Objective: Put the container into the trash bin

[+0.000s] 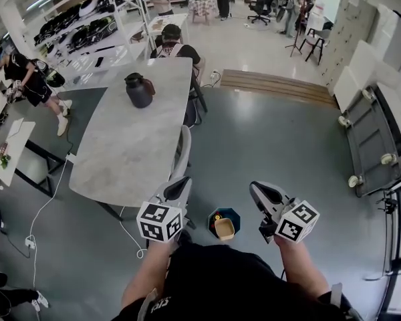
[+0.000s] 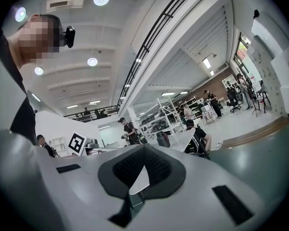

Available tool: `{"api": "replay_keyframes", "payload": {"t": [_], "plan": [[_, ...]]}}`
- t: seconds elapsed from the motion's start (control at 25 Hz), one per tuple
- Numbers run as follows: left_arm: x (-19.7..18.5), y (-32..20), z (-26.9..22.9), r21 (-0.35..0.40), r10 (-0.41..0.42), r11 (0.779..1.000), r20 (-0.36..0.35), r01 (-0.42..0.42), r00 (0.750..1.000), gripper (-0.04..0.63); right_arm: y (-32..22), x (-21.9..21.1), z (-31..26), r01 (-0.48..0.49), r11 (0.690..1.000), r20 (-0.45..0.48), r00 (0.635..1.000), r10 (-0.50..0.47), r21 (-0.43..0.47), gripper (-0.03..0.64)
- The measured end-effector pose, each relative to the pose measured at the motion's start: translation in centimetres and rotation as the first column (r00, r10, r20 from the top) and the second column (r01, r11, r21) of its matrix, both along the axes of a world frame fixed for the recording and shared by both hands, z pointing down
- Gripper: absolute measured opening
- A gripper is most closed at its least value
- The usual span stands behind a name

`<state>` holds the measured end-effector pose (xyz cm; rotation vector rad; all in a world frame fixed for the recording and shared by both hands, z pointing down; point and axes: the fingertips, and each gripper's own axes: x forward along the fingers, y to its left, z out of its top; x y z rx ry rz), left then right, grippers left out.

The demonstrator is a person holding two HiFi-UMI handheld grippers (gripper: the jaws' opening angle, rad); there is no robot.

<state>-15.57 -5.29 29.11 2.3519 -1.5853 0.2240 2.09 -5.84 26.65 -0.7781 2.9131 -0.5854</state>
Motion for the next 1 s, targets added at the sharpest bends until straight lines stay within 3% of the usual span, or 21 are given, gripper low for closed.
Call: {"api": "replay_keyframes", "payload": {"t": [0.24, 1.0], "plan": [[0.5, 0.1, -1.5, 0.038, -0.010, 0.999, 0.006, 0.009, 1.000, 0.011, 1.2, 0.2, -2.0, -0.002, 0.997, -0.022, 1.000, 0.003, 0.083, -0.008], [0.8, 2.8, -2.4, 0.057, -0.059, 0.997, -0.007, 0.059, 0.998, 0.009, 3.4, 1.7, -2.4, 0.014, 0.996, -0.036, 0.999, -0.011, 0.093, -0.008]]}}
